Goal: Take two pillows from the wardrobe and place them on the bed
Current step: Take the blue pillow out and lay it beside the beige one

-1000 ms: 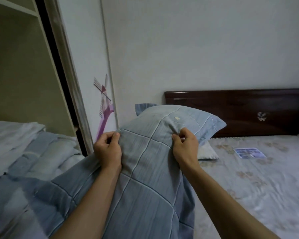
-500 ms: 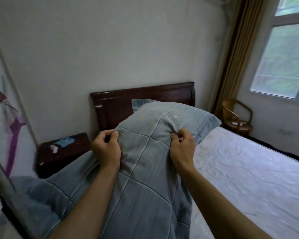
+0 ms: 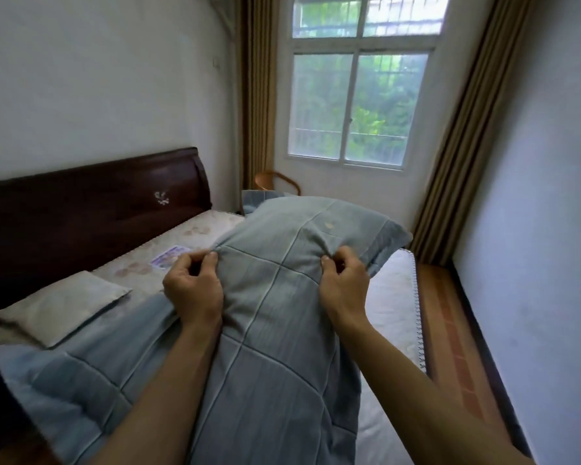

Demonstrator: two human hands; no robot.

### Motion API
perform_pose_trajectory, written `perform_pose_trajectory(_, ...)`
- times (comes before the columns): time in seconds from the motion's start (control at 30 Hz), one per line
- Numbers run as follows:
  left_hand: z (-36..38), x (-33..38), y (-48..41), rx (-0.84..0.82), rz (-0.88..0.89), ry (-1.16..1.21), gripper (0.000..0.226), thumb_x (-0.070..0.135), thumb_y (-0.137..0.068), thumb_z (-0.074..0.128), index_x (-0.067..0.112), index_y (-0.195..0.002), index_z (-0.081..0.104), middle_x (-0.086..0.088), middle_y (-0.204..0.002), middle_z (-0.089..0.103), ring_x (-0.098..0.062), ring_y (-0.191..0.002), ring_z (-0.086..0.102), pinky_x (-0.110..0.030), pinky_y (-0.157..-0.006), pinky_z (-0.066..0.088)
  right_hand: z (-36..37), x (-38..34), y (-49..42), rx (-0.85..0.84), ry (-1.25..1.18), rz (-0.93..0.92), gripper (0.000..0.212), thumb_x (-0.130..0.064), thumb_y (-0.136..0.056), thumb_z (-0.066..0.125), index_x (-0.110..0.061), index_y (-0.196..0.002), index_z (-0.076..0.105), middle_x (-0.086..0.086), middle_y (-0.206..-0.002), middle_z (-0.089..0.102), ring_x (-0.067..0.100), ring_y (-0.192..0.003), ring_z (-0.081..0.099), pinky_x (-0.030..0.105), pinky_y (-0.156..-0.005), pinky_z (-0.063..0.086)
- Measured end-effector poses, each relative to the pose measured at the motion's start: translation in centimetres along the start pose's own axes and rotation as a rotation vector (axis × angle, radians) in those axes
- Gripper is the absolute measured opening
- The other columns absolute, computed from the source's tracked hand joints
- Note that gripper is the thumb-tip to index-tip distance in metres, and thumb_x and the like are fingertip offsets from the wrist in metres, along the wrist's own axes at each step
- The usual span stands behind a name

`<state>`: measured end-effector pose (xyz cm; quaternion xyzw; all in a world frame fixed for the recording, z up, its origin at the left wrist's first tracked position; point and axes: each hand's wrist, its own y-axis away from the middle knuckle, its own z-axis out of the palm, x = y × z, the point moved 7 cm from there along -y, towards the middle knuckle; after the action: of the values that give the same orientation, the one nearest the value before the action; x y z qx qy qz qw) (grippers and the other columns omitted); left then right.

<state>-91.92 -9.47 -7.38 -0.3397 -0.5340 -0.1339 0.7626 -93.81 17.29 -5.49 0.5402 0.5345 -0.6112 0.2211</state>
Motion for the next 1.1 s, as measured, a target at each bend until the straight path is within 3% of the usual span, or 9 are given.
perform_pose_trajectory(0.1,5.3,1.1,4.0,-0.105,-0.009,0.064,0.006,0.012,-0.085,0.069,0.015,-0.081,0.069,0.002,-0.074,0.066,-0.009,-0.068,0.058,-0.012,-0.064,0.048,-6.8,1.2,-1.1,0.087,0.024,0.021,0.017,-0.017,-0.098,0.056,-0.007,-0.084,0.057,0.004,-0.079,0.062,0.021,-0.075,0.059,0.032,-0.073,0.05)
perform_pose_trajectory(0.23,12.3,2.9,10.7,-0.23,-0.019,0.104,0.005,0.011,-0.086,0.068,0.015,-0.083,0.07,0.003,-0.075,0.067,-0.007,-0.069,0.058,-0.011,-0.065,0.047,-16.4,3.0,-2.3,0.18,0.059,0.014,0.016,-0.017,-0.097,0.056,-0.01,-0.083,0.057,0.003,-0.078,0.062,0.016,-0.073,0.057,0.031,-0.071,0.049)
perform_pose_trajectory(0.37,18.0,4.7,18.2,-0.277,-0.04,0.119,0.004,0.011,-0.087,0.068,0.01,-0.088,0.072,-0.001,-0.077,0.067,-0.007,-0.069,0.059,-0.012,-0.065,0.048,-25.7,5.0,-3.4,0.25,0.056,0.0,0.019,-0.015,-0.097,0.057,-0.013,-0.078,0.054,-0.001,-0.073,0.058,0.011,-0.068,0.052,0.026,-0.067,0.046)
perform_pose_trajectory(0.6,26.4,7.6,30.3,-0.28,-0.065,0.146,0.005,0.013,-0.087,0.069,0.017,-0.088,0.072,0.006,-0.079,0.069,-0.002,-0.072,0.062,-0.009,-0.066,0.049,-39.6,8.6,-6.6,0.248,0.053,-0.027,0.018,-0.016,-0.099,0.055,-0.012,-0.081,0.055,0.004,-0.077,0.06,0.016,-0.072,0.054,0.034,-0.073,0.051)
perform_pose_trajectory(0.67,28.5,8.2,33.0,-0.281,-0.083,0.15,0.007,0.015,-0.087,0.069,0.02,-0.085,0.072,0.007,-0.079,0.07,-0.002,-0.072,0.063,-0.013,-0.067,0.05,-42.7,9.5,-7.7,0.247,0.048,-0.026,0.019,-0.016,-0.099,0.054,-0.011,-0.08,0.055,0.004,-0.076,0.059,0.017,-0.071,0.054,0.034,-0.072,0.051)
perform_pose_trajectory(0.83,34.5,9.2,37.0,-0.296,-0.09,0.167,0.011,0.013,-0.086,0.07,0.023,-0.081,0.071,0.006,-0.079,0.07,-0.006,-0.073,0.064,-0.02,-0.072,0.052,-48.4,12.1,-11.3,0.257,0.046,-0.036,0.027,-0.016,-0.099,0.056,-0.025,-0.073,0.05,-0.006,-0.072,0.056,0.006,-0.067,0.052,0.018,-0.065,0.042)
perform_pose_trajectory(0.97,39.5,8.2,39.1,-0.306,-0.081,0.163,0.006,0.014,-0.087,0.069,0.019,-0.085,0.073,0.007,-0.08,0.071,0.001,-0.071,0.063,-0.02,-0.073,0.053,-51.0,14.9,-15.0,0.258,0.03,-0.031,0.028,-0.017,-0.099,0.055,-0.028,-0.074,0.05,-0.008,-0.072,0.056,0.006,-0.068,0.052,0.018,-0.068,0.044)
perform_pose_trajectory(1.1,45.8,6.7,40.0,-0.308,-0.076,0.174,0.007,0.013,-0.086,0.07,0.019,-0.083,0.073,0.005,-0.078,0.071,-0.006,-0.072,0.064,-0.022,-0.073,0.053,-53.2,18.5,-20.0,0.273,0.021,-0.028,0.03,-0.015,-0.099,0.055,-0.026,-0.072,0.049,-0.007,-0.069,0.054,0.006,-0.065,0.05,0.018,-0.065,0.042)
